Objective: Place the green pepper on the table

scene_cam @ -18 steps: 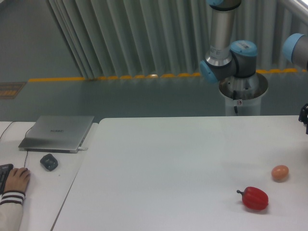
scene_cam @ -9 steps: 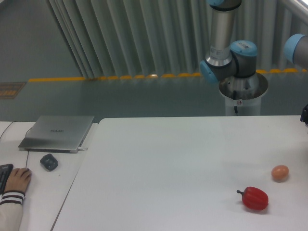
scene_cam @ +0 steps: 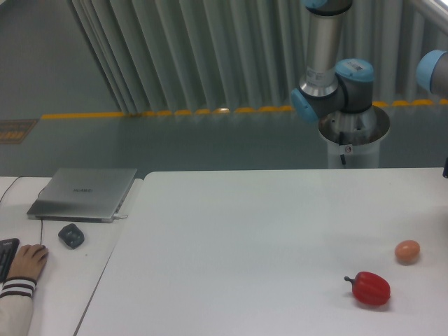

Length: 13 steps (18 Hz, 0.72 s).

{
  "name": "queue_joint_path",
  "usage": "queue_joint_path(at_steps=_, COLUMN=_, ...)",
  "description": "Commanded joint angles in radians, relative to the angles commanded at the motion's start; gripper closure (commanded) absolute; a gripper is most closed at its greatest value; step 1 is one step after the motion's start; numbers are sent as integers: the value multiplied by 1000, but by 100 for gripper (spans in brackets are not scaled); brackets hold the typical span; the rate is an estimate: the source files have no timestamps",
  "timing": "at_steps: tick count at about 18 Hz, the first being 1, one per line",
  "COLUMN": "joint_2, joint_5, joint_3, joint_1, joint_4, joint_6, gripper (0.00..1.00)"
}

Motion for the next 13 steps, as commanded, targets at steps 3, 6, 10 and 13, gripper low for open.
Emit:
queue_joint_path(at_steps=3, joint_2=-5, joint_5=54, joint_3=14, joint_1=2, joint_4=3, joint_6=31, gripper=0)
queue_joint_path(at_steps=6, joint_2=-26, joint_5=93, joint_3=43, joint_1=3, joint_4=9, joint_6=109, gripper=0)
queue_joint_path(at_steps=10, joint_2=-69, joint_5=204, joint_3=63, joint_1=-6, joint_4=51, joint_6=206, gripper=0)
queue_joint_path(at_steps=13, joint_2=-92, joint_5=206, joint_3=66, joint_1=-11, joint_4=96, joint_6=256, gripper=0)
